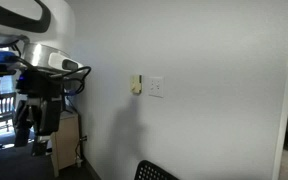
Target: Switch on the light
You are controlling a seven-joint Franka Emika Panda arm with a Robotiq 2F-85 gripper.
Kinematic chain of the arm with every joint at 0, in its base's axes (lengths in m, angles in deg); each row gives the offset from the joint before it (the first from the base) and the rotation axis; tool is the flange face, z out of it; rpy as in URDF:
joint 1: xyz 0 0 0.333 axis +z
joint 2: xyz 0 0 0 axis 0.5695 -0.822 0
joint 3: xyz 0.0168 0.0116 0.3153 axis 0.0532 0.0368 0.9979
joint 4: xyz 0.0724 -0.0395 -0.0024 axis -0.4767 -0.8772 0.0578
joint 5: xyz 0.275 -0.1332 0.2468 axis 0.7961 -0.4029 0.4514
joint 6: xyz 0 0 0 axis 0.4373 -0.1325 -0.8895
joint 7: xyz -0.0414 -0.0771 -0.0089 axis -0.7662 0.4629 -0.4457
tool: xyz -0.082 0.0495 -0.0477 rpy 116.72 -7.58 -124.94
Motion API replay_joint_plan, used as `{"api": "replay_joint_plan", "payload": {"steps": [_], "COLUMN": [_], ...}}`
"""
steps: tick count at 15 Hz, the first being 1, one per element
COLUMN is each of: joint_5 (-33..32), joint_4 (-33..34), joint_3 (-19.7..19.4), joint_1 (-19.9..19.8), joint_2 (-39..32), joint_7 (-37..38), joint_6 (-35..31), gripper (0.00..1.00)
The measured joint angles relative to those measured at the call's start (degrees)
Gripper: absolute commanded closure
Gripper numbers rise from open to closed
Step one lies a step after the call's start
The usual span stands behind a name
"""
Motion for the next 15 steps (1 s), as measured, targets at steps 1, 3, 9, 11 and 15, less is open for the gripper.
{"api": "replay_joint_plan", "payload": {"steps": [1, 3, 9, 11, 15], "joint_5": [0.0, -0.1, -2.3, -4.2, -10.6], "joint_4": [0.0, 0.0, 2.2, 3.9, 8.6], "joint_3": [0.0, 0.0, 3.1, 4.0, 4.5], "joint_1": [0.0, 0.2, 6.3, 8.1, 10.0], "joint_2": [0.0, 0.0, -4.4, -7.9, -16.1], "joint_7": [0.0, -0.5, -8.2, -11.1, -18.5], "joint_6": [0.0, -0.1, -3.4, -5.6, -10.6], "gripper": [0.00, 0.00, 0.00, 0.00, 0.00]}}
